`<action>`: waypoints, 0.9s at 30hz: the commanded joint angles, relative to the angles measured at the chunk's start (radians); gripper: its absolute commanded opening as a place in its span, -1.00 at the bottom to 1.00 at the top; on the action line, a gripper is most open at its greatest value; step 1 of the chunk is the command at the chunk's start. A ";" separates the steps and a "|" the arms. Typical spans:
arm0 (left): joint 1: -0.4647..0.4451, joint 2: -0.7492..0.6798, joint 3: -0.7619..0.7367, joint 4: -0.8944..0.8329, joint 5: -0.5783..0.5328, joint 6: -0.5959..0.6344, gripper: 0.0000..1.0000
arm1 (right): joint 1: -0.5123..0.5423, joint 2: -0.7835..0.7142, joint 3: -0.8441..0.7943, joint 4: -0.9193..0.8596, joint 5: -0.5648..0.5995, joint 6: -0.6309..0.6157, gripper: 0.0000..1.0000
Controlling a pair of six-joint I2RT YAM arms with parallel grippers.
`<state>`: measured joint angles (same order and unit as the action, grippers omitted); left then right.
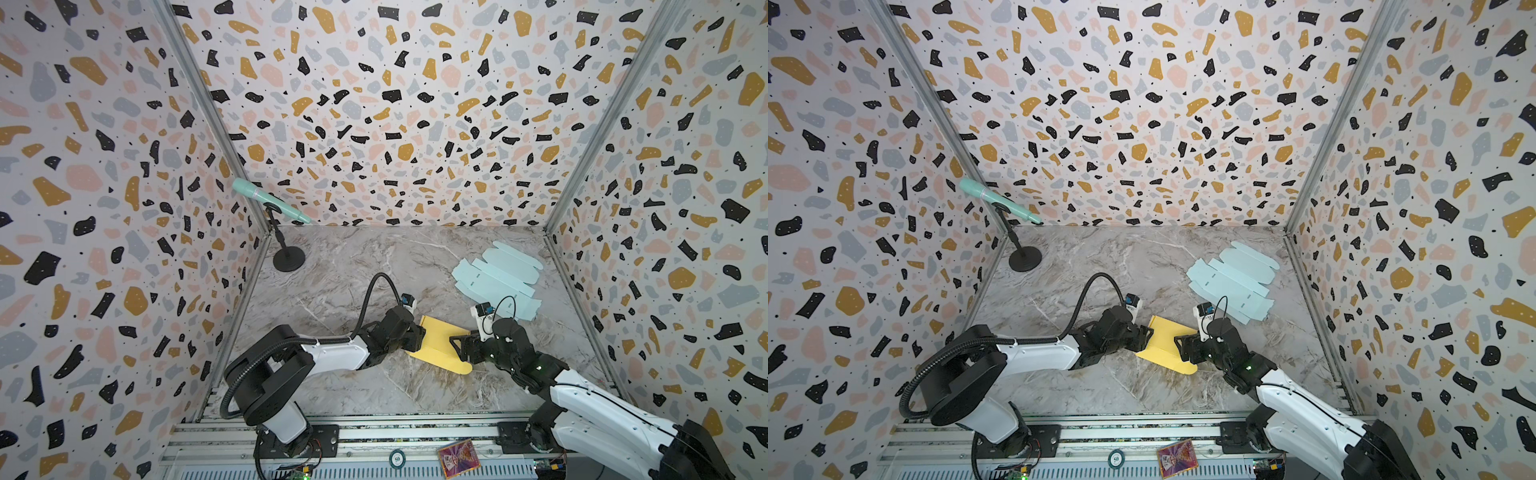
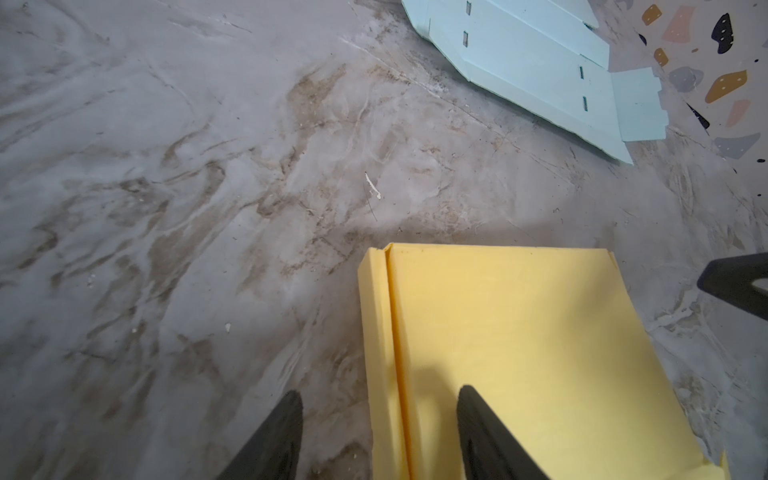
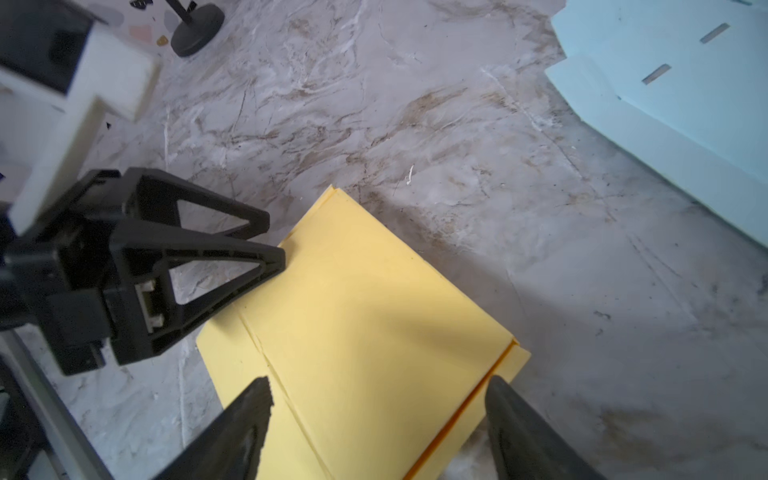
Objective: Fold the paper box
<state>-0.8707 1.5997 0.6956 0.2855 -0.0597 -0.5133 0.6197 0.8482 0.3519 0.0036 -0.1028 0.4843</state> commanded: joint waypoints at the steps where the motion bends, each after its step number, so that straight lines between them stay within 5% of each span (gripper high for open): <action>1: 0.006 -0.003 -0.024 0.035 0.011 -0.005 0.19 | -0.041 -0.029 -0.045 -0.015 -0.083 0.065 0.68; 27: 0.006 -0.012 -0.063 0.071 0.024 -0.012 0.08 | -0.067 0.125 -0.070 0.174 -0.041 0.029 0.34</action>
<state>-0.8707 1.5993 0.6483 0.3462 -0.0406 -0.5205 0.5533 0.9447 0.2577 0.1398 -0.1600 0.5354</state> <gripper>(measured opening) 0.540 0.671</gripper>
